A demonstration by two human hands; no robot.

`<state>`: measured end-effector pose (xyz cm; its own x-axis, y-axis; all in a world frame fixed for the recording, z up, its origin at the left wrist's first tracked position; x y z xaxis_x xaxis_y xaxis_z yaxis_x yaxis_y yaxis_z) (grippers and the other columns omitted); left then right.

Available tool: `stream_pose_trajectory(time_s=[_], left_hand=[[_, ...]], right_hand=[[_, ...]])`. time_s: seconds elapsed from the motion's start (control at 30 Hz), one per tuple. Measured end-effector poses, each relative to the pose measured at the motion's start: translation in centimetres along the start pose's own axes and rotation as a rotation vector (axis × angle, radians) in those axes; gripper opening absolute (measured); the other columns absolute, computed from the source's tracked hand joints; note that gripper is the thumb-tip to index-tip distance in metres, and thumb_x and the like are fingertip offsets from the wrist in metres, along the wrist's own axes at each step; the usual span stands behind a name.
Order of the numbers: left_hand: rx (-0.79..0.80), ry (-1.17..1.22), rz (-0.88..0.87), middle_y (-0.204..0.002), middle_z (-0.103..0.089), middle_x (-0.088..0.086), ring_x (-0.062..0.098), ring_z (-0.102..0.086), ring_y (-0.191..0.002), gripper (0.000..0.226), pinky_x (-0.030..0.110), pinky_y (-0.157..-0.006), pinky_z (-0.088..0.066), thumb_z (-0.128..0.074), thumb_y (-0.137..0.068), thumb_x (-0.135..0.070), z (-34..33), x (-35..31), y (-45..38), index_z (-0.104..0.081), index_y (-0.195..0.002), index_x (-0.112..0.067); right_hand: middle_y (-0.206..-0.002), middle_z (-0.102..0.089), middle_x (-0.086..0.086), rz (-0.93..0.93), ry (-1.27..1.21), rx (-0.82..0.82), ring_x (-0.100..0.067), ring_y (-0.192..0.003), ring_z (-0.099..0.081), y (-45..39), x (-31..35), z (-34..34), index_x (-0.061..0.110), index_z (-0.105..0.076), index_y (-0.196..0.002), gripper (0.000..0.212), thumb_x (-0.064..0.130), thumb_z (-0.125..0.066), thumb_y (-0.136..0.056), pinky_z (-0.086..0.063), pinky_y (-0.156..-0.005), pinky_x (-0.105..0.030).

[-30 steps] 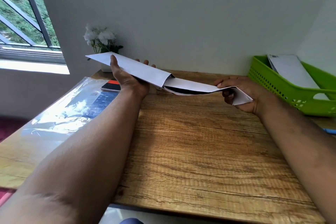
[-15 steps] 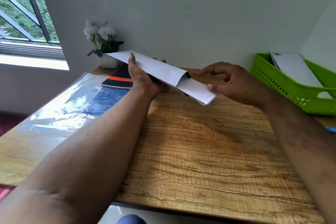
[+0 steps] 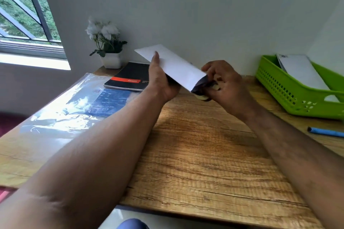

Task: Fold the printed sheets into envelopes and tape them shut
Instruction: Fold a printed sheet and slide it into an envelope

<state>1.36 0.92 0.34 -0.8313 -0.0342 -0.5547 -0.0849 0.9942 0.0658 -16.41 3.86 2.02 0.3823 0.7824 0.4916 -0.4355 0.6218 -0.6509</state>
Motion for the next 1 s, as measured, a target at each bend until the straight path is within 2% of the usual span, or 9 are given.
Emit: stream_pose_trajectory(time_s=[0.13, 0.2, 0.3, 0.47, 0.57, 0.67, 0.73, 0.8, 1.0], left_hand=[[-0.044, -0.251, 0.055, -0.124, -0.063, 0.02, 0.037, -0.063, -0.11, 0.068, 0.048, -0.082, -0.054, -0.035, -0.095, -0.062, -1.4, 1.4, -0.1, -0.047, -0.134, -0.008], [-0.043, -0.348, 0.057, -0.123, -0.063, 0.019, 0.036, -0.064, -0.108, 0.065, 0.048, -0.079, -0.056, -0.037, -0.095, -0.061, -2.0, 1.8, -0.4, -0.047, -0.132, -0.008], [-0.113, -0.463, 0.01, -0.119, -0.063, 0.018, 0.035, -0.067, -0.101, 0.056, 0.048, -0.074, -0.059, -0.047, -0.095, -0.053, -2.2, 2.1, -0.8, -0.047, -0.127, -0.007], [-0.175, -0.592, 0.029, -0.122, -0.061, 0.019, 0.039, -0.07, -0.094, 0.066, 0.063, -0.072, -0.055, -0.065, -0.087, -0.038, -1.7, 2.3, -2.1, -0.035, -0.141, -0.014], [-0.138, -0.67, 0.014, -0.123, -0.056, 0.02, 0.035, -0.068, -0.092, 0.063, 0.053, -0.067, -0.058, -0.054, -0.096, -0.012, -2.5, 2.7, -1.2, -0.019, -0.148, -0.016], [-0.099, -0.939, -0.067, -0.133, -0.052, 0.017, 0.032, -0.064, -0.103, 0.07, 0.042, -0.079, -0.057, -0.046, -0.094, 0.0, -1.7, 3.8, -1.1, -0.015, -0.152, -0.026], [-0.08, -1.23, -0.276, -0.134, -0.054, 0.012, 0.025, -0.059, -0.114, 0.065, 0.035, -0.091, -0.053, -0.053, -0.088, 0.005, -1.4, 3.5, -1.0, -0.038, -0.145, -0.021], [0.017, -1.38, -0.372, -0.113, -0.066, 0.009, 0.02, -0.064, -0.098, 0.044, 0.031, -0.08, -0.055, -0.059, -0.084, 0.006, -1.5, 3.0, -0.6, -0.061, -0.124, -0.014], [0.22, -1.552, -0.08, -0.089, -0.074, 0.011, 0.014, -0.062, -0.061, 0.018, 0.03, -0.06, -0.054, -0.067, -0.088, -0.008, -1.6, 1.8, 0.8, -0.069, -0.105, -0.008]], right_hand=[[-0.108, -0.058, 0.0, 0.065, 0.104, -0.049, -0.012, -0.1, -0.058, 0.0, -0.7, 0.6, 0.015, -0.046, -0.109, 0.053, 0.009, -0.08, -0.069, -0.046, -0.08, -0.015], [-0.103, -0.062, -0.002, 0.157, 0.363, -0.039, -0.022, -0.096, -0.06, -0.2, -1.2, 1.4, 0.014, -0.058, -0.105, 0.043, 0.005, -0.075, -0.066, -0.048, -0.08, -0.037], [-0.099, -0.066, -0.006, 0.216, 0.577, 0.075, -0.029, -0.09, -0.061, -0.7, -1.6, 2.4, 0.016, -0.069, -0.092, 0.032, 0.0, -0.065, -0.065, -0.048, -0.073, -0.045], [-0.117, -0.061, 0.01, 0.076, 0.493, 0.498, -0.01, -0.109, -0.053, -0.6, -1.0, 2.6, 0.03, -0.068, -0.106, 0.041, 0.05, -0.074, -0.072, -0.046, -0.091, -0.037], [-0.13, -0.052, 0.014, -0.054, 0.496, 0.644, -0.007, -0.12, -0.044, -0.3, -0.9, 1.9, 0.037, -0.061, -0.118, 0.059, 0.063, -0.071, -0.066, -0.041, -0.097, -0.031], [-0.137, -0.047, 0.013, -0.217, 0.468, 0.757, -0.007, -0.121, -0.042, 0.0, -1.7, 1.6, 0.038, -0.058, -0.124, 0.06, 0.059, -0.071, -0.069, -0.034, -0.09, -0.024], [-0.136, -0.05, 0.014, -0.271, 0.417, 0.763, -0.003, -0.112, -0.042, 0.0, -2.3, 1.8, 0.038, -0.06, -0.121, 0.052, 0.054, -0.071, -0.073, -0.034, -0.084, -0.021], [-0.129, -0.056, 0.016, -0.288, 0.384, 0.737, 0.003, -0.101, -0.045, -0.1, -2.7, 2.2, 0.037, -0.065, -0.113, 0.039, 0.049, -0.071, -0.077, -0.036, -0.078, -0.018], [-0.098, -0.065, 0.02, -0.278, 0.322, 0.571, 0.016, -0.077, -0.051, 0.1, -3.8, 2.7, 0.026, -0.073, -0.103, 0.02, 0.031, -0.07, -0.084, -0.032, -0.056, 0.004]])
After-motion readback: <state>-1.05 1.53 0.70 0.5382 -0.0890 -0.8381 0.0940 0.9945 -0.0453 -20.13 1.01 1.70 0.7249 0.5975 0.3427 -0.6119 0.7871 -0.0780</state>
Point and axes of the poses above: each hand's wrist, its own y-axis away from the middle knuckle, its own z-axis out of the back of the hand, x = y × z, the point moved 1 cm from there along -y, towards the middle knuckle
